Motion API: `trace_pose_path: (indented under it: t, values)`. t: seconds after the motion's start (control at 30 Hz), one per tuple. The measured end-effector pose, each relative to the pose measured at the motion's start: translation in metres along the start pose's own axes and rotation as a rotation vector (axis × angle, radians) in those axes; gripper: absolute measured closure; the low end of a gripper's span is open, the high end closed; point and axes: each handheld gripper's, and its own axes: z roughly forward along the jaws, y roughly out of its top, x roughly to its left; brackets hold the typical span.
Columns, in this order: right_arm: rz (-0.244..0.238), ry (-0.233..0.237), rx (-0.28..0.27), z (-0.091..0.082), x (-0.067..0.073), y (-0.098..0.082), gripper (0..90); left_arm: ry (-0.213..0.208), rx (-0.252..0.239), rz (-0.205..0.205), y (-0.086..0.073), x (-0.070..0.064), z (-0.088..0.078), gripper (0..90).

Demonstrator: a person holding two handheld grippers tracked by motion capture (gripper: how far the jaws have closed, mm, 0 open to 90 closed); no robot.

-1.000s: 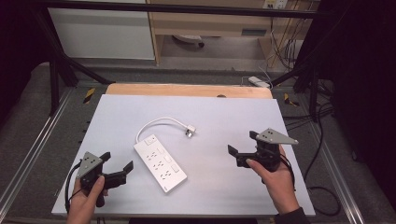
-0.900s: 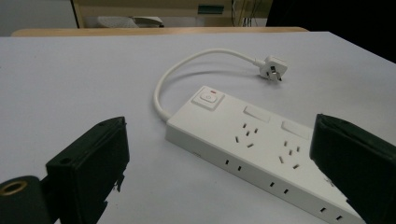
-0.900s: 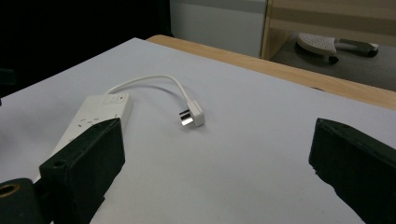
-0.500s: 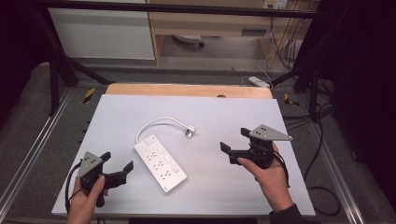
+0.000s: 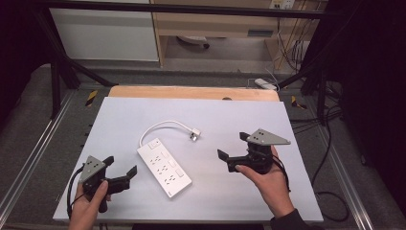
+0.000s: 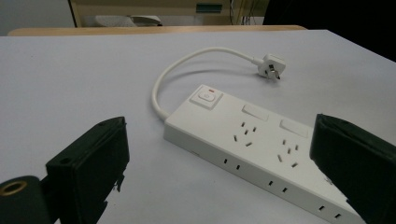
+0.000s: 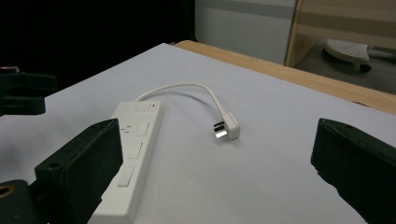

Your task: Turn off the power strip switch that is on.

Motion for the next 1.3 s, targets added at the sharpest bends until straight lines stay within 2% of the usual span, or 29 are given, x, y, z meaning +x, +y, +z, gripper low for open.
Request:
trace_pose_path:
  t: [0.37,0.67,1.03,1.3]
  values:
    - [-0.015,0.045,0.022,0.017,0.013,-0.001,3.9,-0.001,0.000,0.001,0.000,0.000,0.000,4.5]
    - [-0.025,0.075,0.025,0.028,0.022,-0.003,10.6,-0.002,0.001,0.000,0.000,-0.001,0.000,4.6]
    - [-0.029,0.116,0.011,0.040,0.034,-0.002,27.3,-0.002,0.000,-0.003,0.000,0.000,0.000,4.6]
    - [-0.045,0.141,0.009,0.047,0.043,-0.002,44.3,0.001,-0.002,-0.002,0.000,0.000,0.000,4.5]
